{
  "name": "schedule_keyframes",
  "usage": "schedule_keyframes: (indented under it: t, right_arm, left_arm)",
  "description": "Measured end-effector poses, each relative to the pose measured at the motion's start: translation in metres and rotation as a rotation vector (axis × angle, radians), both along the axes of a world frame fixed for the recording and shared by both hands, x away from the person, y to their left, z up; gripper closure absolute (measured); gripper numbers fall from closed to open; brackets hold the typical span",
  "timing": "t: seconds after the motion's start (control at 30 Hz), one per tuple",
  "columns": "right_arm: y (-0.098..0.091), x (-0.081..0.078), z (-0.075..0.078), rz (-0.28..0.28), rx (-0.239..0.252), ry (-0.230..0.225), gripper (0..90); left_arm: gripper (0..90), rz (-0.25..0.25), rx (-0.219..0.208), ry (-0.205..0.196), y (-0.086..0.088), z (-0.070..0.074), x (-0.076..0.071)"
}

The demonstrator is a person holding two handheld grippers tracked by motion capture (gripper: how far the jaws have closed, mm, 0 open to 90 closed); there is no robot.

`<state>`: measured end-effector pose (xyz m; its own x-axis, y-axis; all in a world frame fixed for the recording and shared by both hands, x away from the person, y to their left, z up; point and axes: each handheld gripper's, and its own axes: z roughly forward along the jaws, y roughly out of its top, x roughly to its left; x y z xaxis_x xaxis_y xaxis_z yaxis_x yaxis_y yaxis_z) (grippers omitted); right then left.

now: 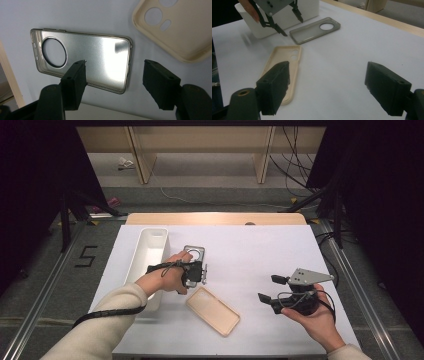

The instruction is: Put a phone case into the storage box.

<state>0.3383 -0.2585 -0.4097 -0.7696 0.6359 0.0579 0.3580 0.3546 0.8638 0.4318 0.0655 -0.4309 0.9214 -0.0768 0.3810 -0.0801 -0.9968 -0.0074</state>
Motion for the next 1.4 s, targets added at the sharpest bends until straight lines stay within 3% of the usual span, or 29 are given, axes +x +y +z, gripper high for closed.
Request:
schedule_keyframes:
  t: [0.77, 1.4]
  right_arm:
    - [0.0, 0.0, 0.0, -0.004, 0.002, -0.002, 21.0]
    - [0.0, 0.0, 0.0, -0.003, 0.001, 0.0, 21.0]
  left_arm:
    - [35.2, -0.002, 0.055, 0.006, -0.003, -0.02, 0.009]
    - [37.9, -0.013, 0.09, 0.016, -0.001, -0.025, 0.015]
